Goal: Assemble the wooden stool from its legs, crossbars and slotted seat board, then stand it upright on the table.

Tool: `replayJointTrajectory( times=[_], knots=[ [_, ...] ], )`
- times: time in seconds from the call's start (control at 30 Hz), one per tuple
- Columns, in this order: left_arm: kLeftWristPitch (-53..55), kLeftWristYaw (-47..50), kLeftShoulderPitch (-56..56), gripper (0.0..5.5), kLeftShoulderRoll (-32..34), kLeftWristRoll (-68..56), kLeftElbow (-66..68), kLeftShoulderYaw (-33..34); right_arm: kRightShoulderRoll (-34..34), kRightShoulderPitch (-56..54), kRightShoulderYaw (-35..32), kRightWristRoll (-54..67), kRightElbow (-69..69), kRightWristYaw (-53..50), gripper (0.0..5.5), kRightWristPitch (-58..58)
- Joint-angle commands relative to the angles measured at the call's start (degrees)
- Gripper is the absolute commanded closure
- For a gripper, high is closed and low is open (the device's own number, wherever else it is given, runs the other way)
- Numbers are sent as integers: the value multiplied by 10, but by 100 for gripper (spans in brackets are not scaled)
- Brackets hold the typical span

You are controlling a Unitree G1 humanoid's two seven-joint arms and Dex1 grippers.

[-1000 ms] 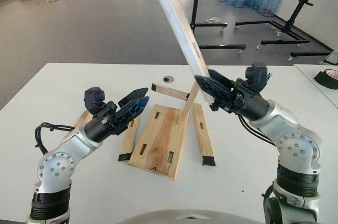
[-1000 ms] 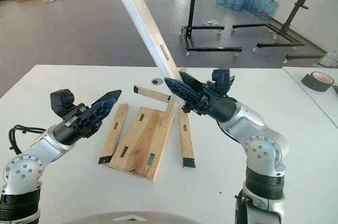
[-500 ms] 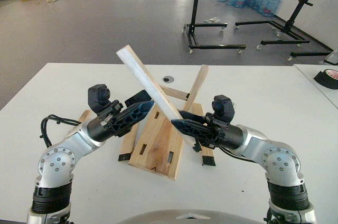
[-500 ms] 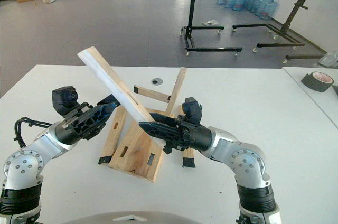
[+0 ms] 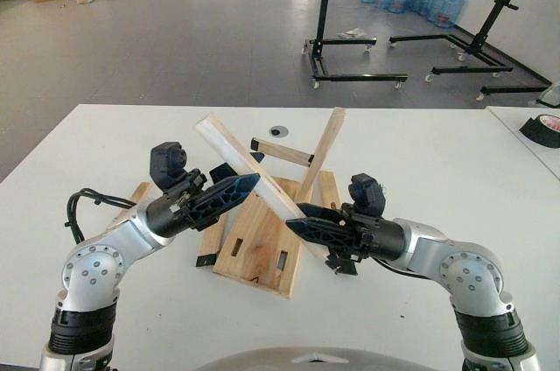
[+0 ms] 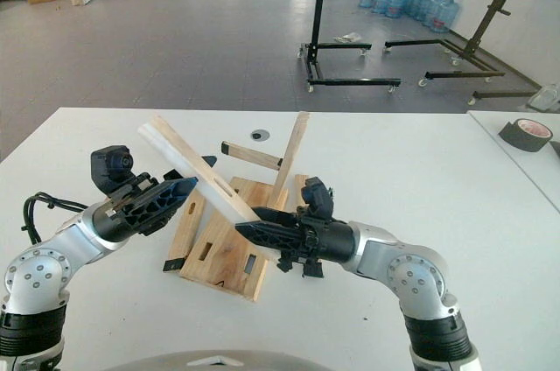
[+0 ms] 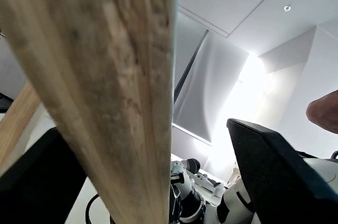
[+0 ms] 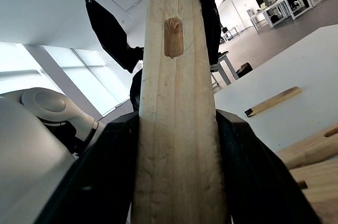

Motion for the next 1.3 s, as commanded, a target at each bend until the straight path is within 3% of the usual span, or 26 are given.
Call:
replayJointTrajectory(
  times=[0.03, 0.53, 0.73, 0.87, 0.97, 1.17, 1.3],
  knots=[
    [7, 4, -4, 123, 11, -1, 2, 7, -14, 4, 1, -25, -3, 12, 346, -17],
    [22, 0, 9, 343, 28, 11, 4, -3, -36, -3, 2, -35, 15, 36, 346, -18],
    [15, -6, 7, 346, 23, 14, 9, 0, -26, -15, -8, -19, 33, 14, 346, -7],
    [-4, -7, -3, 347, 18, 31, 14, 13, -27, -17, -27, 39, 31, -8, 238, 20],
    [-24, -14, -16, 347, 33, 50, 34, 45, -41, -5, -26, 15, 25, -22, 198, 18],
    [-35, -61, -33, 347, 114, 64, 85, 148, -74, 19, -4, -136, 11, -25, 198, -63],
    [-43, -67, -40, 347, 140, 92, 98, 170, -98, 11, 116, -328, -4, -31, 198, -158]
  ],
)
